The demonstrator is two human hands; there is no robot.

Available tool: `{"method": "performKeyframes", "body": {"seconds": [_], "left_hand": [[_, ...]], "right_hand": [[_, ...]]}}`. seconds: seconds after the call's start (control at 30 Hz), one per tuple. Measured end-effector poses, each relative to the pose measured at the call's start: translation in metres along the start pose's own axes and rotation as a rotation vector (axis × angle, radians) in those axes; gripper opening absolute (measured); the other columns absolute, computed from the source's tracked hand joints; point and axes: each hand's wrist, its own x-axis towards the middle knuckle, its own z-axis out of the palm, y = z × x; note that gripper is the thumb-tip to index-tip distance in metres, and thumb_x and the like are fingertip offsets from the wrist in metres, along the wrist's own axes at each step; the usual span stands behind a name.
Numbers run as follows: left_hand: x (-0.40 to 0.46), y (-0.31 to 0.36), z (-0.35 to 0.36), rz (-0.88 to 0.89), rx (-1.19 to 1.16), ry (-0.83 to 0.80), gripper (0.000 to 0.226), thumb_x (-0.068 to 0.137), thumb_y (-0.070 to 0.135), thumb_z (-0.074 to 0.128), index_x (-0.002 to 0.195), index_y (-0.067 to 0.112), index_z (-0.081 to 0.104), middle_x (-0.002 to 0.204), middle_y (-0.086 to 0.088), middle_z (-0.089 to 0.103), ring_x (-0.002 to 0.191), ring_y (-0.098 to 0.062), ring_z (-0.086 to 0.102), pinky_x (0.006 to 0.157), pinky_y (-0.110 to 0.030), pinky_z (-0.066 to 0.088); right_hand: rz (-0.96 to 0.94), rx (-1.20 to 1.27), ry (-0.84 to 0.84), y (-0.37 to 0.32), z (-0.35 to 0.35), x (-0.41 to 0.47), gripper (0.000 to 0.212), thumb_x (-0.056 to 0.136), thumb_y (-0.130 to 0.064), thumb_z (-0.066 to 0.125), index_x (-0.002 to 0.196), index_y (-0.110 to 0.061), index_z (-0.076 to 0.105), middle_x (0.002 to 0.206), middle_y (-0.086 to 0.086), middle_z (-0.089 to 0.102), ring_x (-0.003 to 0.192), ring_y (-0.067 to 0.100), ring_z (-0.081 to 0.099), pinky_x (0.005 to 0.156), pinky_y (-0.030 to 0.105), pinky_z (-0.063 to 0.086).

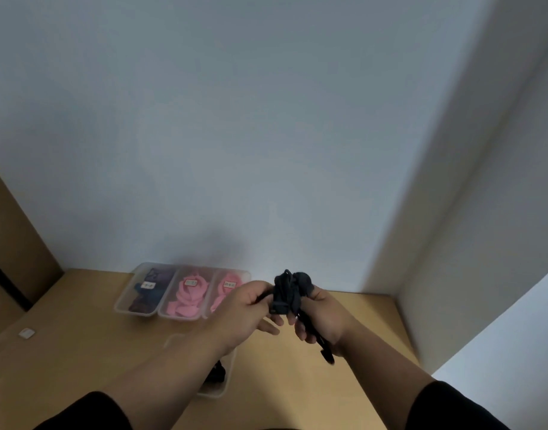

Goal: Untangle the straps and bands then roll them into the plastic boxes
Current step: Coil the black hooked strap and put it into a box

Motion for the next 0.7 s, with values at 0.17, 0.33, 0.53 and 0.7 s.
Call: {"method": "performKeyframes", "body": {"seconds": [0.17,0.33,0.53,0.7], "left_hand": [[0.007,-0.002,-0.010,-0.032,0.302,0.246,0.011,0.099,0.015,0.053,0.094,0.012,0.063,0.069,-0.011,0.072,0.064,-0.023,0.072,0.075,-0.043,0.062],[0.007,-0.011,-0.013,-0.008,0.785,0.185,0.020,0.099,0.027,0.047,0.086,0.014,0.054,0.075,-0.006,0.066,0.067,-0.020,0.068,0.065,-0.039,0.053],[0.010,-0.011,-0.017,0.017,1.072,0.050,0.019,0.099,0.031,0.045,0.088,0.018,0.051,0.081,0.002,0.056,0.072,-0.014,0.054,0.056,-0.027,0.035],[0.009,-0.010,-0.009,-0.011,1.159,-0.041,0.017,0.097,0.032,0.043,0.084,0.021,0.046,0.074,0.005,0.051,0.068,-0.012,0.051,0.060,-0.030,0.041]], "right_hand": [[0.122,-0.332,0.069,0.005,0.009,0.002,0.038,0.104,-0.044,0.042,0.107,-0.011,0.061,0.071,0.000,0.048,0.054,0.013,0.037,0.048,0.025,0.031],[0.022,-1.225,0.003,0.001,0.013,0.004,0.026,0.100,-0.043,0.046,0.100,-0.018,0.055,0.087,-0.001,0.057,0.078,0.022,0.053,0.066,0.034,0.040],[-0.117,-1.595,-0.009,-0.015,0.012,-0.004,0.030,0.097,-0.046,0.057,0.114,-0.021,0.061,0.106,0.002,0.060,0.095,0.024,0.061,0.071,0.034,0.046],[-0.150,-1.699,-0.119,-0.021,0.016,-0.008,0.027,0.095,-0.038,0.063,0.110,-0.016,0.067,0.106,0.005,0.063,0.101,0.025,0.057,0.071,0.034,0.042]]}}
